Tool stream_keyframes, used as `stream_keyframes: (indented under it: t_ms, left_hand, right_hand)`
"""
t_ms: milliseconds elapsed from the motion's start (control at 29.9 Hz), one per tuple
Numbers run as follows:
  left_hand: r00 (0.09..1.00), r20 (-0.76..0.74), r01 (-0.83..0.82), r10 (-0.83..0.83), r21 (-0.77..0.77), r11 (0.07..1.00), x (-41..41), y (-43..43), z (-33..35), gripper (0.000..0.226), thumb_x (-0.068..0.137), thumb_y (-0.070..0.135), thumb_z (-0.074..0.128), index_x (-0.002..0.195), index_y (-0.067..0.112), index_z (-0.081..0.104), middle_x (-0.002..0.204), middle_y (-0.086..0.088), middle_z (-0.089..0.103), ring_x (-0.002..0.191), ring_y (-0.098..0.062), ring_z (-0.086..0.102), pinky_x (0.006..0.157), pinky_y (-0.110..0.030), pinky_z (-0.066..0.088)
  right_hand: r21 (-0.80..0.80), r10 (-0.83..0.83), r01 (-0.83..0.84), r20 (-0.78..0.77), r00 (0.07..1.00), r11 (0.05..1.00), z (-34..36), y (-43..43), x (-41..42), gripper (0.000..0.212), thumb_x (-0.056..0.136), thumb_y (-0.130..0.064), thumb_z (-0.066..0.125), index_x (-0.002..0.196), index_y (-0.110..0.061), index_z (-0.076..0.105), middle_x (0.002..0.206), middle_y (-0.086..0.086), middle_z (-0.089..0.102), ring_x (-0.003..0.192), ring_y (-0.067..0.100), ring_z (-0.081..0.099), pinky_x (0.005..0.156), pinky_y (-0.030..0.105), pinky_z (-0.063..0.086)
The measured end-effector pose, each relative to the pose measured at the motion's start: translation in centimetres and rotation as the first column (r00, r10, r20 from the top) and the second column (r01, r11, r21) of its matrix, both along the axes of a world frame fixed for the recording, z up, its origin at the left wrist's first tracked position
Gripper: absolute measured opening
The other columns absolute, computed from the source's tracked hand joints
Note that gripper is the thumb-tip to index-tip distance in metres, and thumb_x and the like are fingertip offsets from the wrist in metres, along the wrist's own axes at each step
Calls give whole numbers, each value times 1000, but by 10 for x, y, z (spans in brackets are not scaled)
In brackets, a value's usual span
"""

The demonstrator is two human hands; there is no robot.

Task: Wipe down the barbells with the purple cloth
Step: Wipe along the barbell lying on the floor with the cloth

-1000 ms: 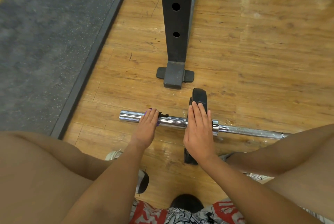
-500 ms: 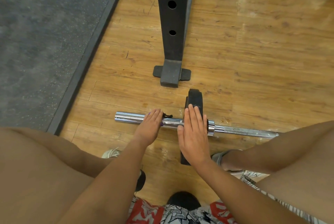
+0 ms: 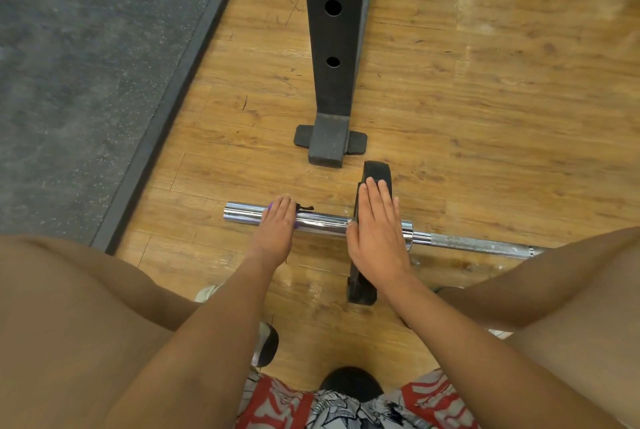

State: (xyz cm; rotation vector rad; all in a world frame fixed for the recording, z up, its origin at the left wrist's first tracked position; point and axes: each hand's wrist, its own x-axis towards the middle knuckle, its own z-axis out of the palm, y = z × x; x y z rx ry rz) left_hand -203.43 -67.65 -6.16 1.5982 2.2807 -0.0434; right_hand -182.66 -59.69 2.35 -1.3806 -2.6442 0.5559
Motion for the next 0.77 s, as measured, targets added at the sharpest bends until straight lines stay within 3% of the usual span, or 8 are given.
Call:
stream_keyframes:
  t_ms: [201, 368, 468, 769]
  left_hand:
    - [989, 50, 135, -137, 50, 990, 54, 17, 6, 77, 99, -4, 41, 160, 10, -4, 168, -7, -9, 155, -22, -11, 127, -40, -2]
    - [997, 40, 70, -71, 25, 997, 32, 15, 7, 73, 101, -4, 39, 160, 10, -1, 169, -8, -6, 155, -22, -8, 127, -38, -1]
    - [1000, 28, -4, 5, -16, 1000, 22, 17, 11, 68, 103, 0, 37, 160, 9, 0, 169, -10, -6, 156, -24, -8, 126, -38, -1]
    - [998, -11, 68, -68, 5, 998, 52, 24, 8, 69, 105, 4, 37, 159, 8, -7, 168, -10, -12, 154, -25, -15, 125, -40, -2]
  right_hand:
    - [19, -13, 12, 47, 999, 1000, 2, 8, -8, 70, 100, -21, 45, 160, -5, 12, 169, 10, 6, 156, 24, -3, 126, 43, -5]
    - [-27, 64, -62, 72, 995, 998, 10, 26, -4, 77, 101, -27, 45, 161, -8, 1, 169, 8, -5, 155, 21, -13, 122, 37, -14]
    - [-54, 78, -74, 82, 994, 996, 13, 30, -7, 82, 99, -28, 48, 161, -7, 0, 169, 9, -7, 155, 23, -13, 122, 39, -12]
    - [-122, 99, -86, 112, 989, 989, 20, 41, -9, 94, 92, -25, 55, 160, -8, -8, 169, 8, -11, 154, 23, -17, 126, 44, -6]
